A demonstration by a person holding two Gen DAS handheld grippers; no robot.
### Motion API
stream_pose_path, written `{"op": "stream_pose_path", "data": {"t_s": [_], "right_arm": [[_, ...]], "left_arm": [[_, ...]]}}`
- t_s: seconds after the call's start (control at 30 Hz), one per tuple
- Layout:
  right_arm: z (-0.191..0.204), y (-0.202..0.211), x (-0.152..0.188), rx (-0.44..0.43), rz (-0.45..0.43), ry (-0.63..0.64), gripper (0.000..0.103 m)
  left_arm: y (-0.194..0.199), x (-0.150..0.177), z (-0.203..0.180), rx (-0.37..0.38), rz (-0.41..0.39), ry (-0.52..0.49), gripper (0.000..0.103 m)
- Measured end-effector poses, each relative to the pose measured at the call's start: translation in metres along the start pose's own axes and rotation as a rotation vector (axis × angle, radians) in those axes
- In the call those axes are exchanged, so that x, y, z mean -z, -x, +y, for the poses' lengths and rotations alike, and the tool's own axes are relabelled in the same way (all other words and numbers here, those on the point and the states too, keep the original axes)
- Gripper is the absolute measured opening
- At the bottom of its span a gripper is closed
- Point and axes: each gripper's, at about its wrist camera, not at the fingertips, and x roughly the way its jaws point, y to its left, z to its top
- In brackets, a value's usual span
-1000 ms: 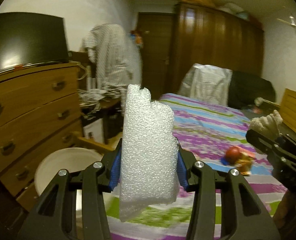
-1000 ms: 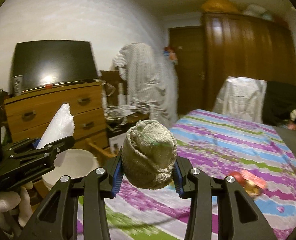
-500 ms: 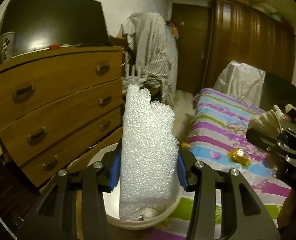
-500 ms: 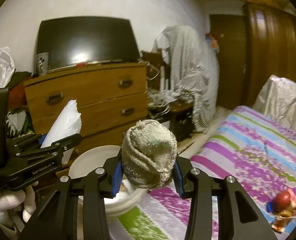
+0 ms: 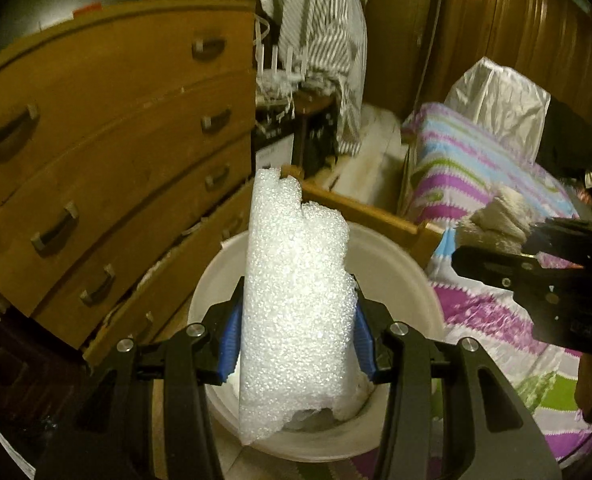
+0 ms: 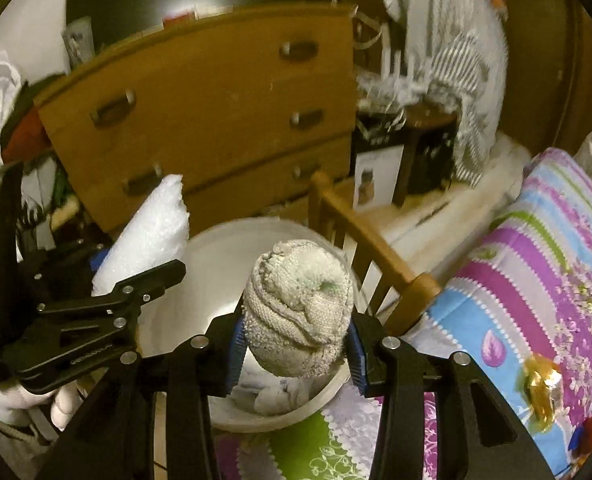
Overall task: Collect trash
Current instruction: 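Carry the foam block and cloth ball in both tools to the bucket, then open both tools over the bucket to drop foam and cloth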
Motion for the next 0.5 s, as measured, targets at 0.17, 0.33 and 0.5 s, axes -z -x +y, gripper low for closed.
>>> {"op": "stream_pose_path", "data": {"t_s": [0.17,0.33,0.5], "right_arm": [[0.0,-0.031,-0.003,-0.02,0.088,0.026,0.044],[-0.006,-0.037,0.003,-0.015,0.1,0.031,0.044],[-0.012,-0.034,0.008,-0.014,0.102,0.025,0.044]], "left_arm": [[-0.02,0.003,0.015,-0.005,0.054,0.008,0.045],[-0.028,0.006,0.027,-0.011,0.069,0.028,0.045],[-0.033,0.007,0.032,-0.01,0.075,0.038,0.045]]}}
